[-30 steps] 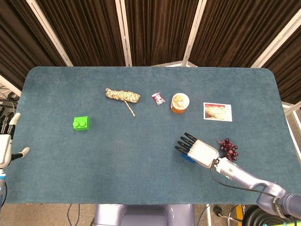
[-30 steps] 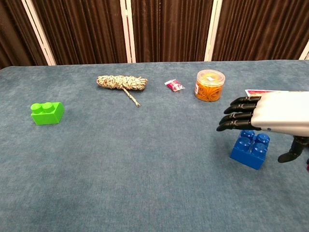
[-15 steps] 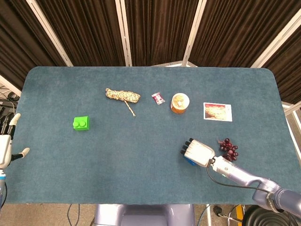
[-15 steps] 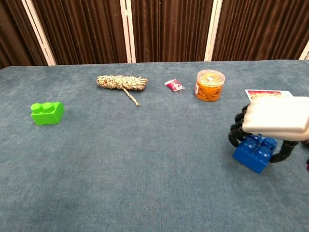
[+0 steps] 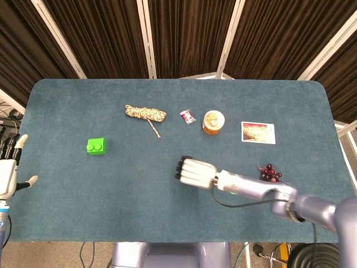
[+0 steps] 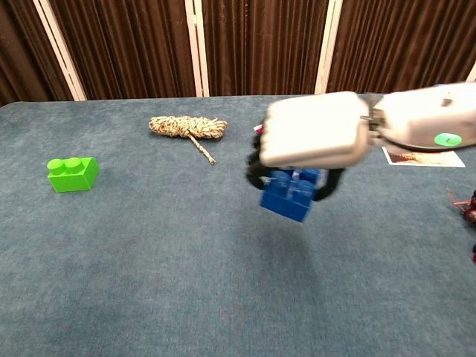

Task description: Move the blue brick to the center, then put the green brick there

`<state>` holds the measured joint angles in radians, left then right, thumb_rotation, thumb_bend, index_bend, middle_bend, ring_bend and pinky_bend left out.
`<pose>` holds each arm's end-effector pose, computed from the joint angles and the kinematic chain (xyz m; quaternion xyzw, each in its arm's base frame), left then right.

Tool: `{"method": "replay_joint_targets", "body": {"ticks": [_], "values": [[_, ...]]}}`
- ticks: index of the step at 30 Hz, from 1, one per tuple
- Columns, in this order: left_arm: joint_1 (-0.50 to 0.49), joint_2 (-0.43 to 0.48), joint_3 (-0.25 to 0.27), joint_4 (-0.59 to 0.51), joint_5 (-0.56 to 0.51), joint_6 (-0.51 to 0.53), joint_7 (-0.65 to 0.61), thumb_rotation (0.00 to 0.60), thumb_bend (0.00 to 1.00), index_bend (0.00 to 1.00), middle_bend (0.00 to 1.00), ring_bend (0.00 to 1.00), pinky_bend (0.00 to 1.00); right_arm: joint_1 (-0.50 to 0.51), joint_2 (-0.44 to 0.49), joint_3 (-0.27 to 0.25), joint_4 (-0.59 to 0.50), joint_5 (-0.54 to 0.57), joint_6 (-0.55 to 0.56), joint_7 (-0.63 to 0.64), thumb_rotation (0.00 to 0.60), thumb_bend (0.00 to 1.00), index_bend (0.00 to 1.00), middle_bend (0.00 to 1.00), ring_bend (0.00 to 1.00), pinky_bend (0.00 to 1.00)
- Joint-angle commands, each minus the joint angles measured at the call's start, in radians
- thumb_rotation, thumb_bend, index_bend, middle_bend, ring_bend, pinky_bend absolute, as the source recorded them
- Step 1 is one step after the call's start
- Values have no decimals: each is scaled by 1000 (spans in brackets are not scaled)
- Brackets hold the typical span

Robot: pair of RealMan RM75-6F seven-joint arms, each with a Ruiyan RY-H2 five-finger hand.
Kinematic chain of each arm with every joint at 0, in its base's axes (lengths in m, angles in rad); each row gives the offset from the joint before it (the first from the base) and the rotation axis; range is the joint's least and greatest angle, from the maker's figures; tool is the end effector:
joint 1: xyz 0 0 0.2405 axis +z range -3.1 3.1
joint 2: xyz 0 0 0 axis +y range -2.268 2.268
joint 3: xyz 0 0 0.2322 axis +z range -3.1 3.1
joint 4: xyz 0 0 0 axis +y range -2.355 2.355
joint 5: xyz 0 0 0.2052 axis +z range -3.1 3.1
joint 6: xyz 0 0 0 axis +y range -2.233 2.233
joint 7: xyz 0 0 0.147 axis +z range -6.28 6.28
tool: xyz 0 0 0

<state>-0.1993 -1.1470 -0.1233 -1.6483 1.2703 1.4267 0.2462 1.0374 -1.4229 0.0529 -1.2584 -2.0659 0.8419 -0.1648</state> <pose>-0.2820 0.2264 0.1549 -0.5793 -0.3588 -0.3338 0.6514 -0.0643 -0.3300 -0.0145 0.9159 0.1433 0.2985 0.2269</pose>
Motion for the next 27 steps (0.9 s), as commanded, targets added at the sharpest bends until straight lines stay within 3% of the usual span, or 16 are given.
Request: {"method": "replay_joint_targets", "body": {"ticks": [1, 9, 17, 19, 22, 23, 27], "values": [[-4, 0, -6, 4, -23, -20, -1, 600, 0, 0, 0, 0, 0, 115, -93, 61, 32, 51, -143, -27, 600, 495, 477, 585, 408, 471], [-10, 4, -20, 38, -80, -66, -20, 600, 0, 0, 0, 0, 0, 237, -261, 93, 176, 134, -245, -23, 600, 499, 476, 585, 408, 465], [-10, 8, -26, 62, -101, -85, -40, 600, 0, 0, 0, 0, 0, 275, -331, 81, 259, 179, -233, -13, 600, 494, 476, 584, 408, 465], [-10, 8, -26, 64, -102, -87, -41, 600, 0, 0, 0, 0, 0, 283, -345, 76, 279, 190, -230, -8, 600, 425, 397, 502, 366, 450], [-11, 6, -26, 67, -104, -89, -39, 600, 0, 0, 0, 0, 0, 297, -356, 65, 305, 203, -238, -16, 600, 85, 75, 125, 139, 306], [-12, 5, -26, 68, -105, -90, -38, 600, 0, 0, 0, 0, 0, 298, -355, 67, 304, 217, -250, -21, 600, 13, 23, 40, 67, 243], [-15, 1, -27, 71, -109, -97, -34, 600, 0, 0, 0, 0, 0, 293, -337, 84, 274, 260, -258, -57, 600, 0, 0, 0, 0, 145]]}}
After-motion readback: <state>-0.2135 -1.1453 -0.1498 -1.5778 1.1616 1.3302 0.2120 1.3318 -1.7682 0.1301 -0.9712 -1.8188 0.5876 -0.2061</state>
